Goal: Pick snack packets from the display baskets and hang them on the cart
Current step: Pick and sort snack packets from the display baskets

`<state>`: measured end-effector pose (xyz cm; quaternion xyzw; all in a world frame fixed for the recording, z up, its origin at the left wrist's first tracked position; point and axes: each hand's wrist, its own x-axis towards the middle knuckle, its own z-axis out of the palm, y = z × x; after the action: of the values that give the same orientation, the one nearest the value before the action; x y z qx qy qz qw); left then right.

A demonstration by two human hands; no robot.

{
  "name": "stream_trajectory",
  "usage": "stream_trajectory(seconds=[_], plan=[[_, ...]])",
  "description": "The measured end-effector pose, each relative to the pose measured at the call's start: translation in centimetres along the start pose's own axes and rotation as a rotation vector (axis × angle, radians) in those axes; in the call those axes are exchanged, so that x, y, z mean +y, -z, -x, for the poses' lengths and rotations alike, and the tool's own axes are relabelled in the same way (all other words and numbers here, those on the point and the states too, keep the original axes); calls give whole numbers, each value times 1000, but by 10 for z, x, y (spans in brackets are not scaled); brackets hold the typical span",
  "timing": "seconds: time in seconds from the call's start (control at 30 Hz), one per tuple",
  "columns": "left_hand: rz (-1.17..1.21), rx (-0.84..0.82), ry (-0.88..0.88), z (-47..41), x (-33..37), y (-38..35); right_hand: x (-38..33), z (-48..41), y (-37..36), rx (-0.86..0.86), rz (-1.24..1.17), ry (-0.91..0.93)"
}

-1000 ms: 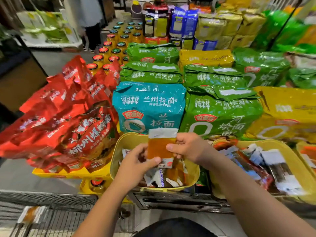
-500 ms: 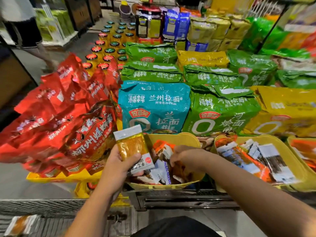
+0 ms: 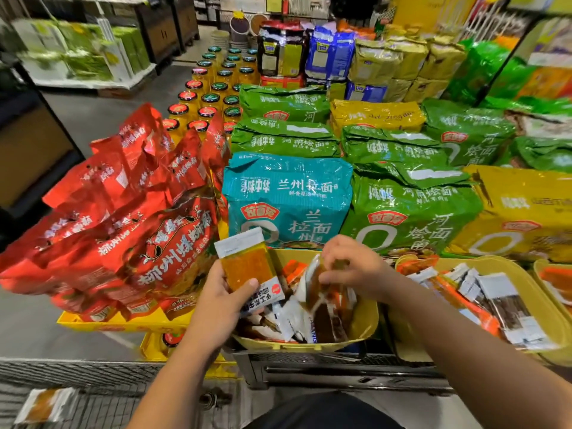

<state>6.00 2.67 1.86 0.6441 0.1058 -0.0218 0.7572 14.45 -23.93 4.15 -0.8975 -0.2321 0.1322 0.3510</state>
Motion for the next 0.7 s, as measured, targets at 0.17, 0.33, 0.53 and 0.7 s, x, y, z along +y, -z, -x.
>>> stream_trajectory(seconds=[0.17, 0.33, 0.53, 0.7], plan=[[195, 5, 58, -5, 7, -25, -34, 5, 7, 124, -557, -221], [42, -58, 61, -9, 2, -47, -44, -3, 1, 46, -600, -210], [166, -45, 90, -7, 2, -37, -5, 4, 17, -38, 593, -168], [241, 7, 97, -11, 6, -38, -10, -1, -19, -452, 995, -365]])
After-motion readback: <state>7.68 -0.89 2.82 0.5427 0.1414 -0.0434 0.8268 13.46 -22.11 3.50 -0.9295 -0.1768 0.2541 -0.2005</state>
